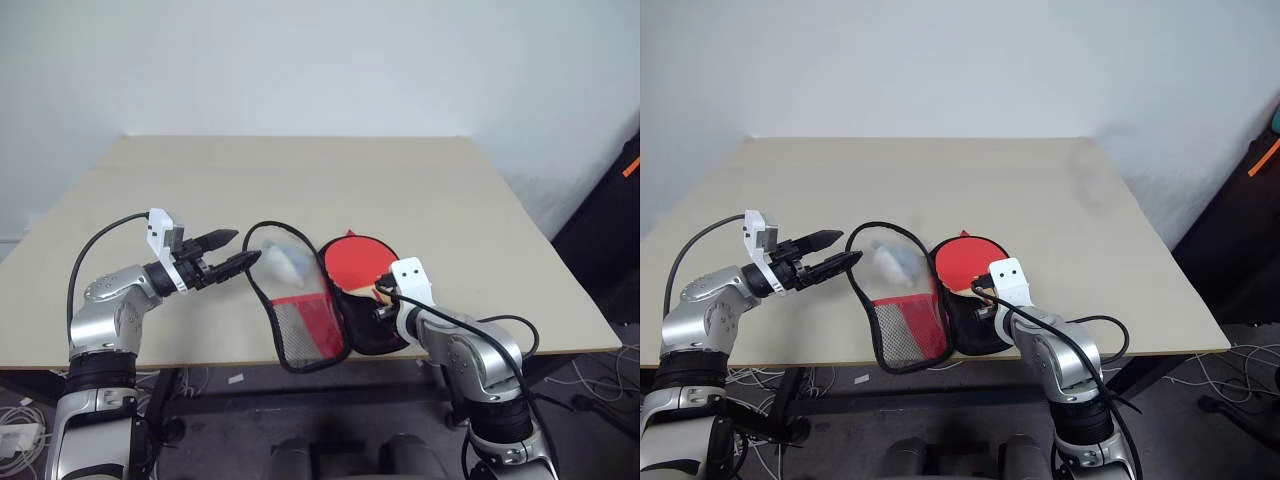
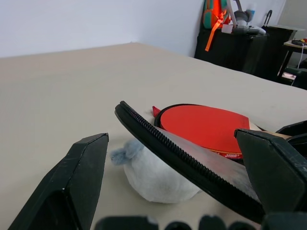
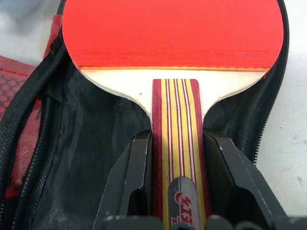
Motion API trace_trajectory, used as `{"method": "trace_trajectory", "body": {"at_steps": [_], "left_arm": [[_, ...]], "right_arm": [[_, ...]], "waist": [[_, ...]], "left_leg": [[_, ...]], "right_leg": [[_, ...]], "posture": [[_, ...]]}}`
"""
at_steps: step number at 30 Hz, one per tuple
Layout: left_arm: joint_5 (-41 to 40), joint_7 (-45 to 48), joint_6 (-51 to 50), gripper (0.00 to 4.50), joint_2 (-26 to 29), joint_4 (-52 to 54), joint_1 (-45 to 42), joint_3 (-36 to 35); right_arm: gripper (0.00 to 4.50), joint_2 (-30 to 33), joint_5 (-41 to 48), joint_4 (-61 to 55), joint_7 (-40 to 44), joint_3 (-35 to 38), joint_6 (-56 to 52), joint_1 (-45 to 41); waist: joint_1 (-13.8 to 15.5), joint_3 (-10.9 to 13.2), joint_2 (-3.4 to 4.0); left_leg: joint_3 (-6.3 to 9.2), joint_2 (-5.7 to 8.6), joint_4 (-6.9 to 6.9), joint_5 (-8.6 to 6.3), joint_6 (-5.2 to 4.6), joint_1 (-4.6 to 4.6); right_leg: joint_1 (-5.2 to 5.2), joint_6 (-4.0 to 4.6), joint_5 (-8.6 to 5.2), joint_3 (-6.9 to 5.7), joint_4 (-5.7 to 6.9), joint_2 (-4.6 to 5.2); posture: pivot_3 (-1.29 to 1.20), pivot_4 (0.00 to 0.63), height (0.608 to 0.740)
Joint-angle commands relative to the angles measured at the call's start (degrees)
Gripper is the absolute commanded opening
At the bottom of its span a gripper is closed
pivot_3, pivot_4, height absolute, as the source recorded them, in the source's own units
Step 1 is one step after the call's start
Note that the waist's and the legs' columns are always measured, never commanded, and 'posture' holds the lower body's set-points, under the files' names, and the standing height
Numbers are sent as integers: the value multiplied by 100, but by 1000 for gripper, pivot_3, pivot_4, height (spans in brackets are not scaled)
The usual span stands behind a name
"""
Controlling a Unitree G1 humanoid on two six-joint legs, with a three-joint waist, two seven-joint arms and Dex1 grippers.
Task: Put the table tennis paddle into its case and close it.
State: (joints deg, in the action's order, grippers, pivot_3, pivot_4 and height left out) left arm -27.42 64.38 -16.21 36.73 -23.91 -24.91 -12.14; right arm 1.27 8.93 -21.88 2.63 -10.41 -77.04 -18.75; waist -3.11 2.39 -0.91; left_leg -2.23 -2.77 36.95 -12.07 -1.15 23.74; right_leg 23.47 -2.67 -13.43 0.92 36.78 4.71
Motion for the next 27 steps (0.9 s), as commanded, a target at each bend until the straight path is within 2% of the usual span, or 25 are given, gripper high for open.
{"method": "trace_trajectory", "body": {"at_steps": [1,9,10,14,17,21,27], "left_arm": [[28,18,106,4500,-1,54,-153,-14],[65,97,119,4500,50,30,-150,-24],[69,141,119,4500,106,-7,-152,-52],[83,345,108,4500,369,-204,-173,-143],[46,586,14,4500,579,-344,-96,-145],[-17,731,-187,3644,685,-536,136,-180],[-139,527,-539,1520,174,-129,568,-42]], "right_arm": [[1494,-130,15,7,-13,-23,-108,-203],[4285,-121,362,-556,424,297,-347,-441],[4465,-11,524,-755,639,384,-356,-484],[4465,721,1134,-1417,1513,783,-224,-588],[4465,1544,1502,-1581,2172,1210,31,-558],[4500,2494,1614,-1265,2639,1573,467,-446],[4500,2996,1654,-846,2774,1753,844,-647]], "waist": [[-1,0,0],[6,1,0],[6,1,0],[4,1,-1],[14,2,-3],[28,3,-3],[29,5,-3]], "left_leg": [[0,0,0,0,0,0],[0,0,-3,0,0,4],[0,0,-3,0,0,4],[1,0,-3,0,0,4],[1,0,-4,-1,1,3],[0,7,-4,-15,22,3],[-2,5,-4,-14,21,2]], "right_leg": [[0,0,0,0,0,0],[1,0,0,-1,-3,0],[1,0,0,-1,-3,0],[3,-1,-1,-1,-4,0],[1,2,-3,-4,-9,2],[2,14,-12,-8,-13,14],[1,15,-12,-7,-11,12]], "posture": [[0,0,740],[0,0,740],[0,0,740],[0,0,740],[0,0,740],[0,0,740],[0,0,740]]}}
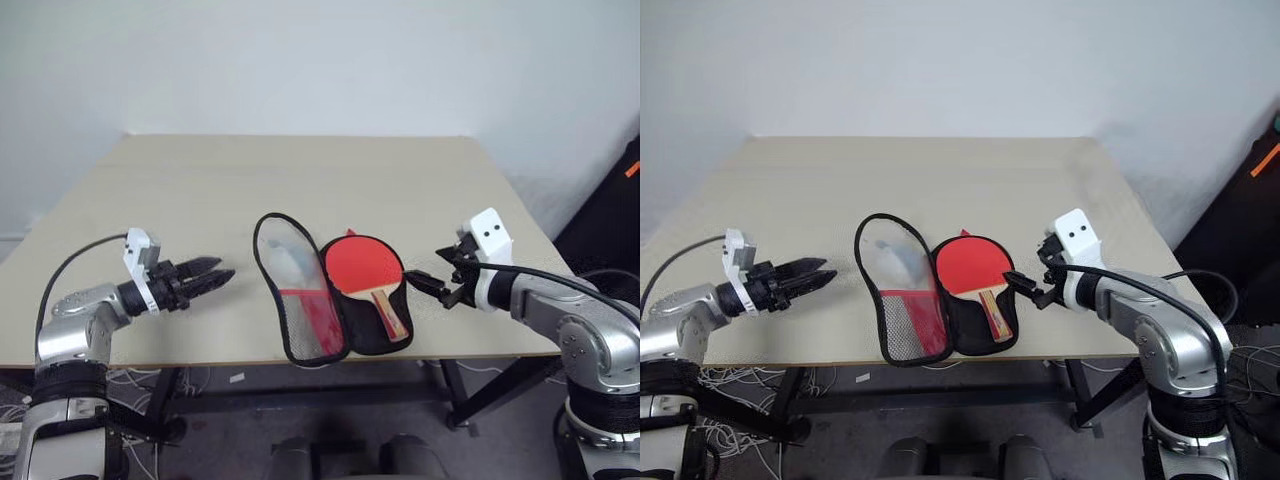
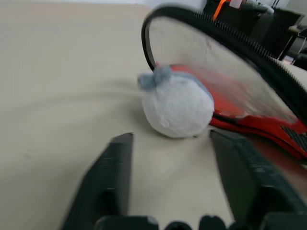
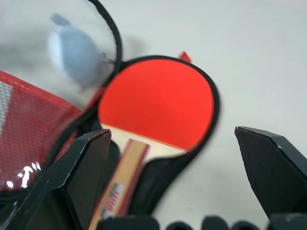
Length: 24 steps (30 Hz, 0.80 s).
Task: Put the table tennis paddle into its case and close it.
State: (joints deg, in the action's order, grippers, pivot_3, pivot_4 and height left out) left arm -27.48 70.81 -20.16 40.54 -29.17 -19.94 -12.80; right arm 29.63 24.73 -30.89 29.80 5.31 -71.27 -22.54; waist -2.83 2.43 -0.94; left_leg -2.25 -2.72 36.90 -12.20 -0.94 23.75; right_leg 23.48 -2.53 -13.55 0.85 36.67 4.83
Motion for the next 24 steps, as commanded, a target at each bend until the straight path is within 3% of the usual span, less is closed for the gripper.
{"method": "trace_trajectory", "body": {"at_steps": [1,4,5,12,19,24], "left_arm": [[-151,-198,-207,1146,-356,551,126,77],[-106,-441,-280,88,-738,872,206,224],[-125,-480,-361,38,-823,957,202,260],[-409,-700,-1014,38,-1453,1829,75,626],[-631,-1166,-1665,38,-2060,2975,-117,1236],[-441,-2051,-1996,38,-2649,3421,-304,1699]], "right_arm": [[4500,247,52,112,77,173,334,-298],[4500,752,-101,131,343,-39,775,-189],[4500,935,-119,106,490,-100,973,-113],[4500,2037,-262,289,1855,-154,2848,740],[4500,2235,-493,917,2178,-232,3556,689],[4500,2237,-395,1094,2322,-188,3536,531]], "waist": [[2,1,-1],[54,3,-10],[55,4,-12],[30,9,-19],[38,12,-23],[44,15,-27]], "left_leg": [[-1,0,0,0,-1,1],[3,4,2,12,-21,4],[4,5,4,11,-23,6],[3,8,8,12,-25,6],[4,10,10,12,-26,0],[10,17,17,12,-28,2]], "right_leg": [[0,0,0,0,0,0],[-2,0,0,-1,-2,2],[-2,-1,0,-1,-3,3],[-4,-3,-1,1,-4,2],[-13,-4,-1,6,-4,-1],[-19,-10,-3,9,-5,-1]], "posture": [[0,0,740],[0,0,740],[0,0,740],[0,0,740],[0,0,740],[0,0,740]]}}
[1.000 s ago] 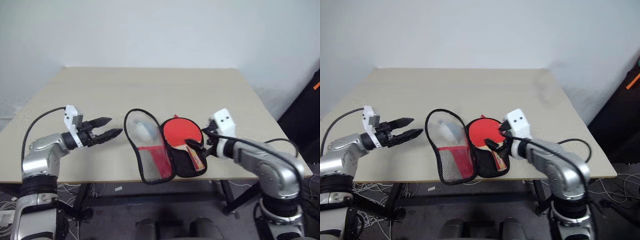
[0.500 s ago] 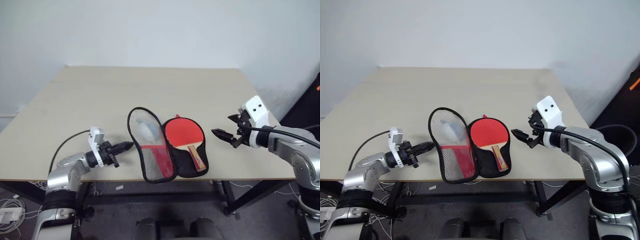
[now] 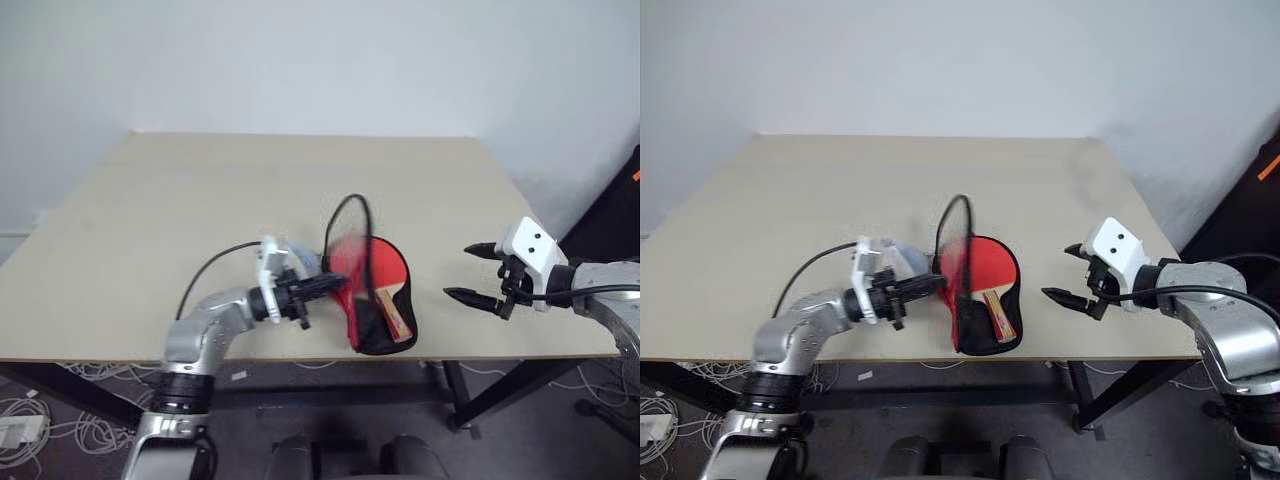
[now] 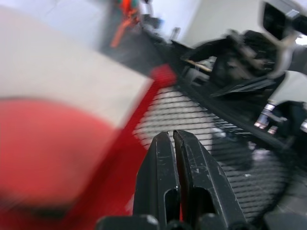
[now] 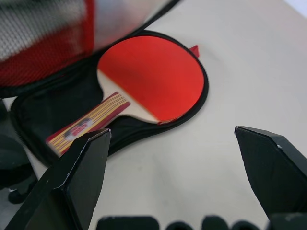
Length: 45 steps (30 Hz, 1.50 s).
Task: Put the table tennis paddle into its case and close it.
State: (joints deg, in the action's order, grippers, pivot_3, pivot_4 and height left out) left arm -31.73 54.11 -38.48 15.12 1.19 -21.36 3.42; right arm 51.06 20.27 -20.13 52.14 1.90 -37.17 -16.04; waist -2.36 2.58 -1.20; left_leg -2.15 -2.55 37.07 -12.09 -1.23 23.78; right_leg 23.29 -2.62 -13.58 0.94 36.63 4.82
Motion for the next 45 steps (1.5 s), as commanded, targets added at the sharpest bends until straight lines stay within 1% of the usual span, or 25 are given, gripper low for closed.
{"method": "trace_trajectory", "body": {"at_steps": [1,4,6,11,14,18,22,30,35,43,45], "left_arm": [[-79,-458,-275,38,-120,452,-153,72],[-206,-527,-723,38,137,547,-67,43],[-308,-471,-899,38,311,544,-8,-8],[-783,-444,-1617,38,610,426,127,-334],[-1015,-470,-1947,619,664,235,321,-531],[-1248,-547,-2293,1931,592,-54,420,-707],[-1301,-755,-2463,3302,445,-258,463,-769],[-1452,-1078,-2963,3302,118,-512,342,-836],[-1630,-1416,-3452,3302,-34,-502,228,-956],[-1762,-1659,-3946,3302,55,-365,152,-1213],[-1760,-1692,-4016,3302,99,-322,209,-1186]], "right_arm": [[4500,95,54,18,103,160,123,-124],[4500,97,51,7,119,184,111,-109],[4500,86,46,-10,112,182,106,-94],[4500,31,46,-86,71,154,64,-6],[4500,-17,44,-136,13,122,30,52],[4500,-78,78,-225,-65,88,-44,83],[4500,-114,90,-279,-103,73,-100,108],[4500,-213,130,-405,-203,-2,-223,128],[4500,-279,137,-458,-265,-14,-274,133],[4500,-311,186,-568,-334,36,-342,218],[4500,-316,200,-566,-353,30,-347,210]], "waist": [[-15,1,-1],[-25,3,3],[-21,2,4],[2,8,-6],[-8,9,-7],[-10,9,-7],[-9,8,-8],[-11,8,-9],[-9,8,-9],[-10,8,-9],[-11,8,-9]], "left_leg": [[1,0,0,0,0,0],[-2,-2,-4,0,0,-11],[-1,-2,-4,0,0,-12],[0,1,-2,0,0,-7],[-1,2,-2,-2,-2,-7],[-1,1,-1,-1,-2,-9],[-1,2,0,-2,-2,-8],[0,2,0,-2,-2,-7],[0,2,0,-2,-2,-7],[1,3,0,-2,-2,-8],[0,3,1,-2,-2,-8]], "right_leg": [[0,-6,3,0,0,-1],[3,-11,6,10,7,-7],[2,1,-1,10,8,-9],[0,-2,-3,8,3,-2],[0,-4,-4,8,3,0],[2,-3,-4,8,7,-1],[0,-3,-4,8,5,-1],[-1,-3,-4,8,6,-1],[0,-3,-4,8,6,-1],[-1,-3,-3,8,7,-1],[0,-2,-3,8,7,-1]], "posture": [[0,0,740],[0,0,740],[0,0,740],[0,0,740],[0,0,740],[0,0,740],[0,0,740],[0,0,740],[0,0,740],[0,0,740],[0,0,740]]}}
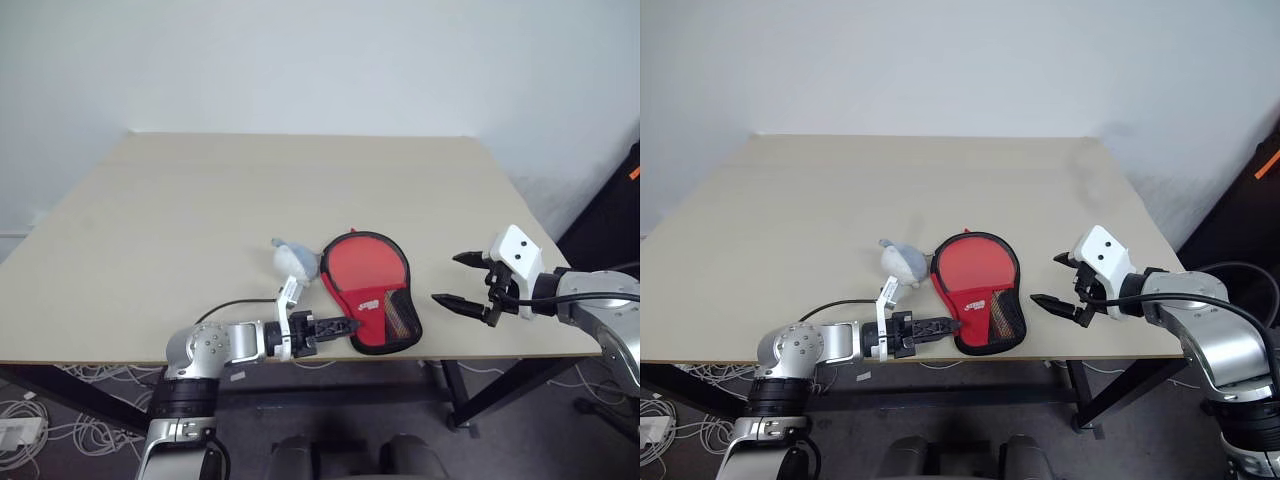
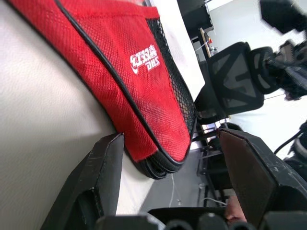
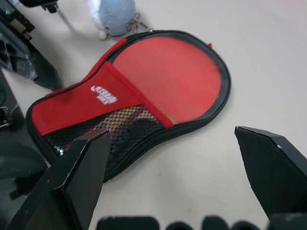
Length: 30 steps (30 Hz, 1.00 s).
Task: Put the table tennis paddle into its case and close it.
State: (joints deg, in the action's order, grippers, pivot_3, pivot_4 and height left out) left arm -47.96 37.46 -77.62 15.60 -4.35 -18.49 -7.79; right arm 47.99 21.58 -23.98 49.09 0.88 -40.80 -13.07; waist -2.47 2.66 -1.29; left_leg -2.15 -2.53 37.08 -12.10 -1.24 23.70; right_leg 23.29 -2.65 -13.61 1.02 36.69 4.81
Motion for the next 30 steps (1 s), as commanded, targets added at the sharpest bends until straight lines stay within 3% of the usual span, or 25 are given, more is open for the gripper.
{"method": "trace_trajectory", "body": {"at_steps": [1,12,30], "left_arm": [[-128,-29,-114,3302,65,251,-38,-36],[-28,-279,-37,3302,-266,77,79,18],[173,-644,157,3302,-688,-466,-252,29]], "right_arm": [[4500,-9,75,-170,-57,124,19,-99],[4500,-48,158,-215,-81,94,5,-106],[4500,590,417,-219,1135,163,549,-120]], "waist": [[2,0,0],[8,-1,1],[145,-2,2]], "left_leg": [[0,0,0,0,0,0],[1,5,1,0,0,-1],[2,9,20,-9,-12,-4]], "right_leg": [[0,0,0,0,0,0],[-6,0,0,0,-2,3],[-18,-1,-1,0,-7,6]], "posture": [[0,0,740],[0,0,740],[0,0,740]]}}
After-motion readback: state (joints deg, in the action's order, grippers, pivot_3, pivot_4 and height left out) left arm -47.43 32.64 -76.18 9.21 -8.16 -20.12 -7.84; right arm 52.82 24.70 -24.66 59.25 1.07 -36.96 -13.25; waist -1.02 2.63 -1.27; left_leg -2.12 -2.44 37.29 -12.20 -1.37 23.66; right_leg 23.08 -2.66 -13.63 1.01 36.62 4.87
